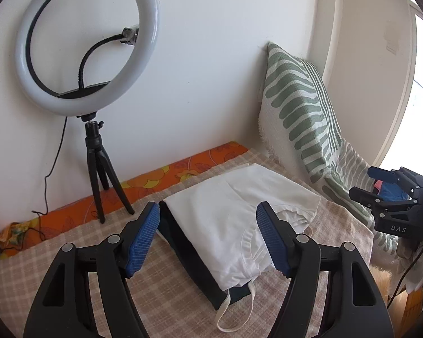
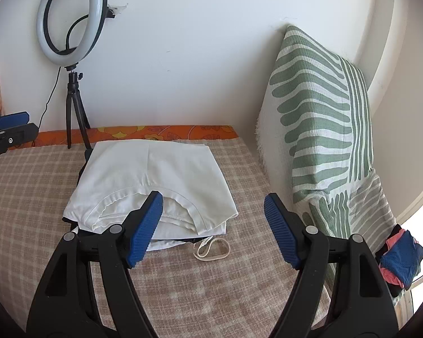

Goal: Fold small clothes

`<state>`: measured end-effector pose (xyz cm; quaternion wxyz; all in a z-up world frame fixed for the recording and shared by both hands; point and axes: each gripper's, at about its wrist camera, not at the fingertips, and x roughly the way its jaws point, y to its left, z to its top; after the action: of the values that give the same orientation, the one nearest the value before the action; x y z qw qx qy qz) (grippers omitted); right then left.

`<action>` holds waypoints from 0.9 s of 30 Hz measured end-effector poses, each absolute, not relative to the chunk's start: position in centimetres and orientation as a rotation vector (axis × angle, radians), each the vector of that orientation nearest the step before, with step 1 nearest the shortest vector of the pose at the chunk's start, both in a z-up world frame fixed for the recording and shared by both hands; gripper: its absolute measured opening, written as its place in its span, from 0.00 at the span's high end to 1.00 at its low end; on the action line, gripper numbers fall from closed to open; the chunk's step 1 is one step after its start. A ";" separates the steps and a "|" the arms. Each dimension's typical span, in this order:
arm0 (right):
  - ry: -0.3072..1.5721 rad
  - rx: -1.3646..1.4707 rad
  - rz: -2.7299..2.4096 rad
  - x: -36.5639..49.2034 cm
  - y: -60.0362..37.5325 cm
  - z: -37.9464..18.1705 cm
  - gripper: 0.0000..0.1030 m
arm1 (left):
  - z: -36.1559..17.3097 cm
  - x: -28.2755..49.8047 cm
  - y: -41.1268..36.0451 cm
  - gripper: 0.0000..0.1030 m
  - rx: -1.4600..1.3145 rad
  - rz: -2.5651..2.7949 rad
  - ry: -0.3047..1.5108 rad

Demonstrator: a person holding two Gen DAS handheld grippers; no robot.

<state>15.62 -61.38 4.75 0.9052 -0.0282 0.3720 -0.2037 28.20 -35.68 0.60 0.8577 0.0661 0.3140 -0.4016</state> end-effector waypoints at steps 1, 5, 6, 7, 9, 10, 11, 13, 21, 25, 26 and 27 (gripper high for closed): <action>0.755 -0.062 -0.421 15.1 -60.9 5.5 0.22 | 1.1 27.7 -35.3 0.25 0.137 -0.836 0.656; 0.705 -0.071 -0.410 13.4 -59.3 8.3 0.19 | 3.2 25.5 -33.1 0.19 0.120 -0.795 0.629; 0.690 -0.072 -0.408 12.9 -58.8 9.0 0.17 | 3.7 24.9 -32.5 0.19 0.113 -0.790 0.620; 0.678 -0.073 -0.405 12.4 -58.3 9.6 0.14 | 4.2 24.3 -31.9 0.19 0.107 -0.787 0.614; 0.652 -0.074 -0.404 11.4 -57.3 10.7 0.10 | 5.1 23.3 -30.6 0.19 0.092 -0.781 0.599; 0.641 -0.073 -0.399 10.9 -56.8 11.1 0.07 | 5.6 22.8 -29.9 0.18 0.083 -0.780 0.593; 0.630 -0.072 -0.395 10.3 -56.2 11.5 0.06 | 5.9 22.3 -29.3 0.18 0.081 -0.776 0.581; 0.611 -0.074 -0.388 9.3 -55.0 12.3 0.04 | 6.5 21.0 -28.2 0.18 0.091 -0.757 0.554; 0.549 -0.093 -0.386 5.2 -49.9 13.5 0.00 | 7.6 16.2 -24.3 0.09 0.095 -0.742 0.489; 0.532 -0.100 -0.369 3.3 -47.2 13.2 0.00 | 7.6 13.8 -22.7 0.00 0.147 -0.696 0.414; 0.529 -0.100 -0.366 2.9 -46.5 13.1 0.00 | 7.4 13.3 -22.4 0.00 0.172 -0.683 0.402; 0.525 -0.098 -0.361 2.5 -45.8 12.9 0.00 | 7.3 12.9 -22.2 0.00 0.197 -0.671 0.396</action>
<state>2.47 -45.85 12.92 0.9484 -0.0483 0.2582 -0.1775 12.92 -22.15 7.25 0.9203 0.0958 0.1927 -0.3266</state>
